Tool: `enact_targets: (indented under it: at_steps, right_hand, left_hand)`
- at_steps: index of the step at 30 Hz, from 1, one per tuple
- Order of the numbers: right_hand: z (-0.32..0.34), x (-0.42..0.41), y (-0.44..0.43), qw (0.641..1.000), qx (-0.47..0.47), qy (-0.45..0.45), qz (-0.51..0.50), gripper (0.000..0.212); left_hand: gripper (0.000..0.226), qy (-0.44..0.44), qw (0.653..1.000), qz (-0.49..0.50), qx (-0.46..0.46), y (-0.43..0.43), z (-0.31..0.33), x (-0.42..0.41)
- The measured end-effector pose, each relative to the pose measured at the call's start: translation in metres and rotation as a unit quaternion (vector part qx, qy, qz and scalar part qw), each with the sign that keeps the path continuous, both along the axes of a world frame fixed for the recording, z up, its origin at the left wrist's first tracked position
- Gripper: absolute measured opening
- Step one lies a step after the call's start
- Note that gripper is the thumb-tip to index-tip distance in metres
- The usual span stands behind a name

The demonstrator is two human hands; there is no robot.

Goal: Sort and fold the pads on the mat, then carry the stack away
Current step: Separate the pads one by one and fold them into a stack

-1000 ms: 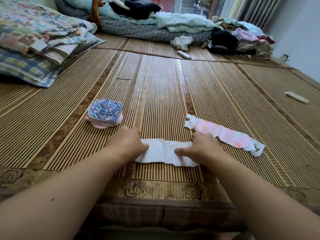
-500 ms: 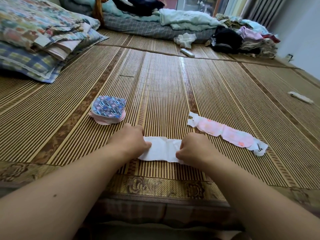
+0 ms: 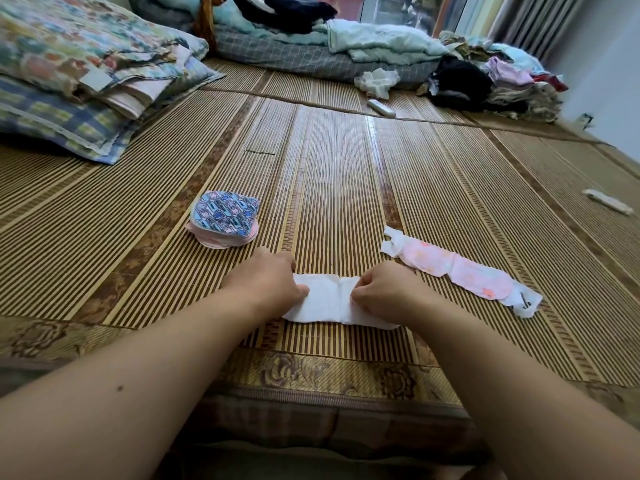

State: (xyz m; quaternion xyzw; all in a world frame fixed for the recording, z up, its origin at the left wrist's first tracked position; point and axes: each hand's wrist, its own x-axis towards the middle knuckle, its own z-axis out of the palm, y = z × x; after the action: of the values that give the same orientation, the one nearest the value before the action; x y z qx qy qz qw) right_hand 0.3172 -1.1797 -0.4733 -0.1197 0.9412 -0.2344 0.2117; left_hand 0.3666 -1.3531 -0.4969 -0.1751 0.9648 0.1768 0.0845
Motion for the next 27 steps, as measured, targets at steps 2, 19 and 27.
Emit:
enact_targets:
  at_steps: [2, 19, 27]
  right_hand:
    - [0.003, -0.002, 0.002, 1.000, -0.008, -0.014, 0.001, 0.018]
    - [-0.006, -0.019, 0.040, 0.989, 0.120, -0.030, -0.086, 0.030]
    - [0.005, -0.017, 0.050, 0.983, -0.102, 0.006, -0.155, 0.010]
  left_hand:
    - [0.057, 0.001, 1.000, -0.002, -0.003, -0.001, 0.000, 0.000]
    - [0.022, -0.062, 0.998, -0.011, 0.008, -0.008, 0.005, 0.002]
    - [0.020, 0.019, 0.966, 0.083, 0.243, -0.008, 0.005, 0.000]
